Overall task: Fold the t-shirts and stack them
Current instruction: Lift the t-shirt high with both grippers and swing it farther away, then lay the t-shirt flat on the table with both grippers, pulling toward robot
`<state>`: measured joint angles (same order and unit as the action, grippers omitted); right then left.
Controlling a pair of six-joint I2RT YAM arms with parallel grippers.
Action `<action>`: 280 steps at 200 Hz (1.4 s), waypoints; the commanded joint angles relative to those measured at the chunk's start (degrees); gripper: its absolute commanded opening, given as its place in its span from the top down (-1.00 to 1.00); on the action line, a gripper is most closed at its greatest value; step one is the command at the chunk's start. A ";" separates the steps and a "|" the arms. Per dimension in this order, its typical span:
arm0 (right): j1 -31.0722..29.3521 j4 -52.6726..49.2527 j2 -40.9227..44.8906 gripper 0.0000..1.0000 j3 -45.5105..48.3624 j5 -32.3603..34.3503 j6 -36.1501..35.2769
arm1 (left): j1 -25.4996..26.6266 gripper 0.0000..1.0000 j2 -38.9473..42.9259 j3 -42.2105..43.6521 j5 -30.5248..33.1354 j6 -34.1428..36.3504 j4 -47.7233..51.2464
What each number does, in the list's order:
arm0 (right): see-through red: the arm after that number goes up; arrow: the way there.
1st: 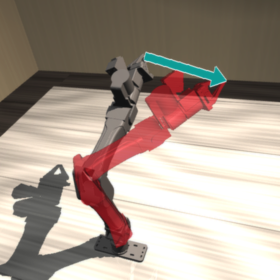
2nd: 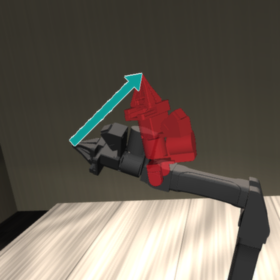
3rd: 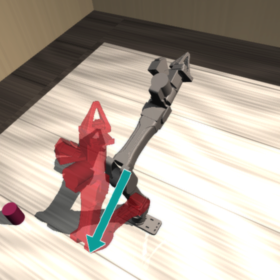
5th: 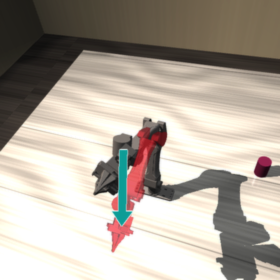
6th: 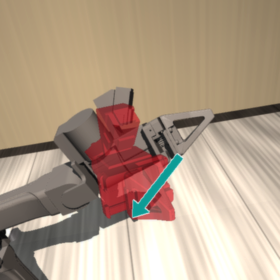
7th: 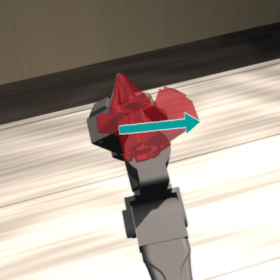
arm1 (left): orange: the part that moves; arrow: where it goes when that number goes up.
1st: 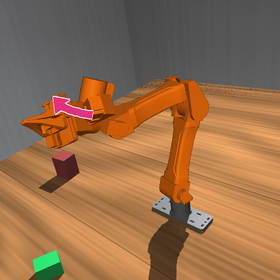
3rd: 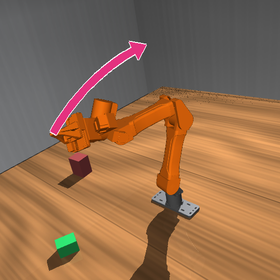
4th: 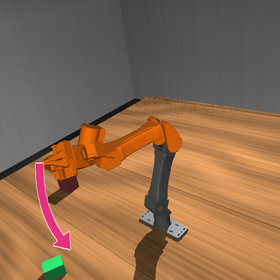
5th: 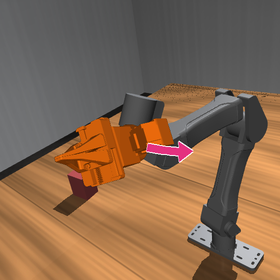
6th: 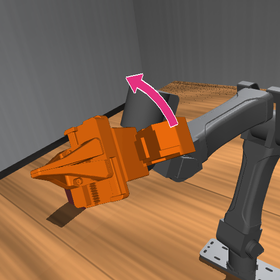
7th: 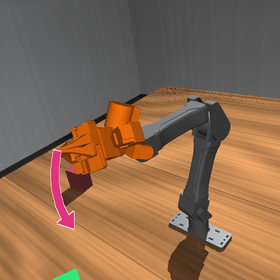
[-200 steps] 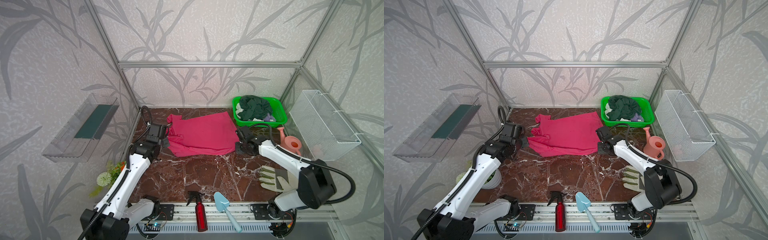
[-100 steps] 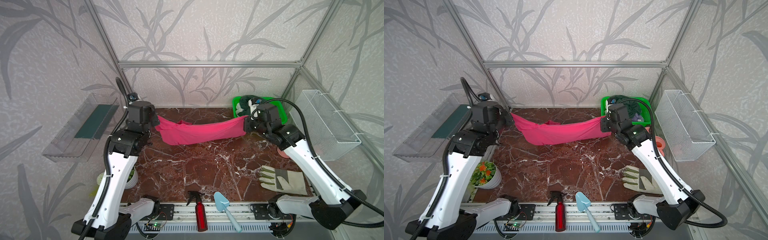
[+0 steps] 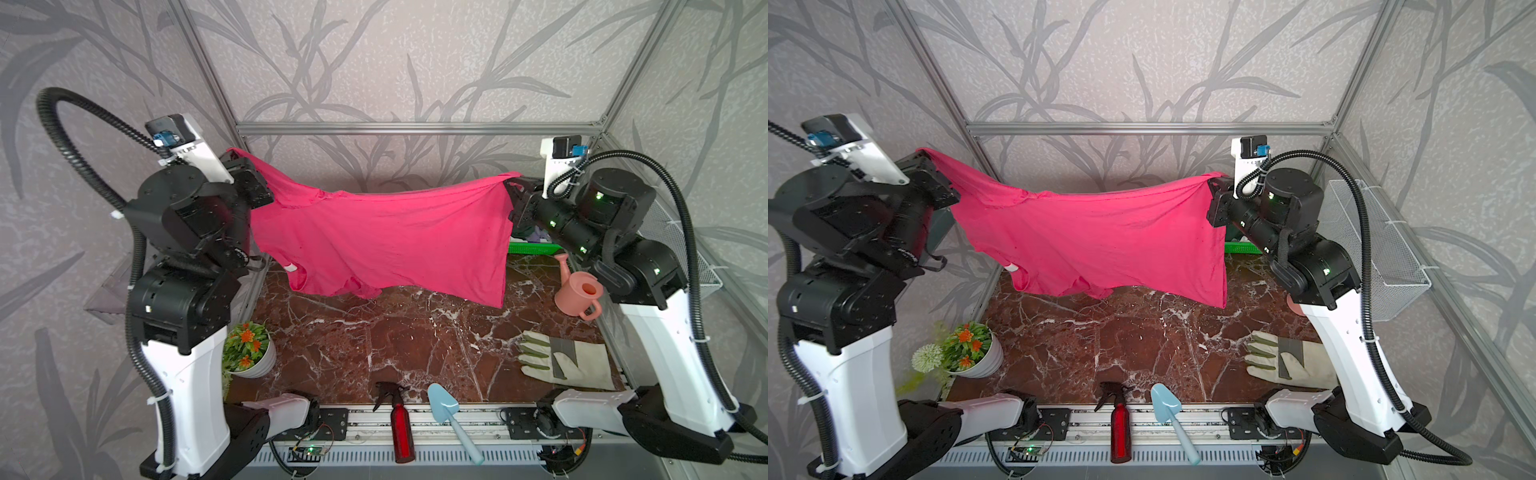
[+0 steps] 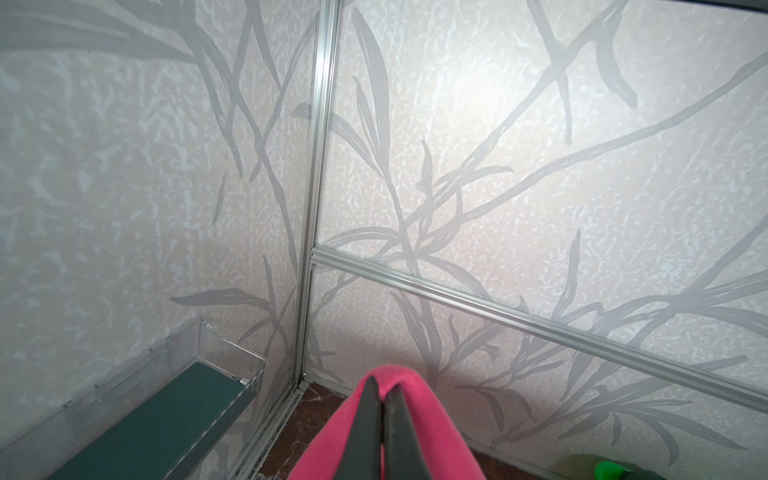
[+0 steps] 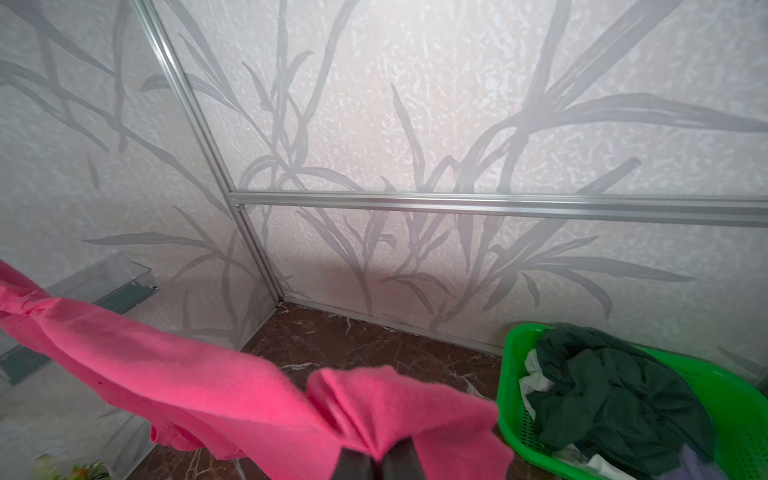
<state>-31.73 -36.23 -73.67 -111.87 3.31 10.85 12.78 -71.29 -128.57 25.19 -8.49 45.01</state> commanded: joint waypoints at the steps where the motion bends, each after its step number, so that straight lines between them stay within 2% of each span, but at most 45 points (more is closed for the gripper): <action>1: -2.55 2.78 1.85 1.00 -3.29 -1.37 -1.11 | -0.38 1.00 2.71 -2.23 -1.53 4.29 -4.82; 39: -5.51 1.74 0.82 1.00 -11.97 -0.79 -2.13 | -0.27 1.00 3.46 -9.45 -3.53 4.72 -5.30; 82: -6.75 -4.34 -0.55 1.00 -18.59 -1.66 -1.41 | -0.27 1.00 6.91 -10.64 -5.50 5.12 -7.57; 106: -7.08 -6.49 0.12 1.00 -18.36 -1.71 -1.12 | -0.28 1.00 8.11 -10.33 -6.45 4.01 -6.87; 122: -7.04 -6.14 1.17 1.00 -14.70 0.77 -1.40 | -0.30 1.00 8.27 -8.24 -3.95 4.77 -6.74; 154: -6.99 -5.65 1.47 1.00 -5.36 7.34 -1.98 | -0.29 1.00 7.88 4.67 3.40 7.20 -8.84; 176: -6.41 -3.35 0.83 1.00 4.06 8.92 -1.00 | -0.38 1.00 6.90 16.02 6.12 5.69 -10.38; 216: -0.85 8.67 -0.02 1.00 28.07 4.72 6.21 | -1.65 1.00 5.93 39.81 6.11 -1.20 -19.66; 242: 0.05 19.07 -3.15 1.00 43.31 7.36 7.26 | -3.71 1.00 1.94 52.15 7.19 -7.73 -24.27; 259: 0.53 22.87 -6.66 1.00 47.73 8.25 8.96 | -4.80 1.00 -0.25 58.03 8.11 -11.45 -26.84; 280: 0.85 25.50 -11.58 1.00 48.58 8.52 9.13 | -5.75 1.00 -3.75 61.41 8.27 -14.64 -29.34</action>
<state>-31.31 -20.18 -82.89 -63.00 10.26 18.09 8.21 -73.82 -68.58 30.50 -16.43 23.11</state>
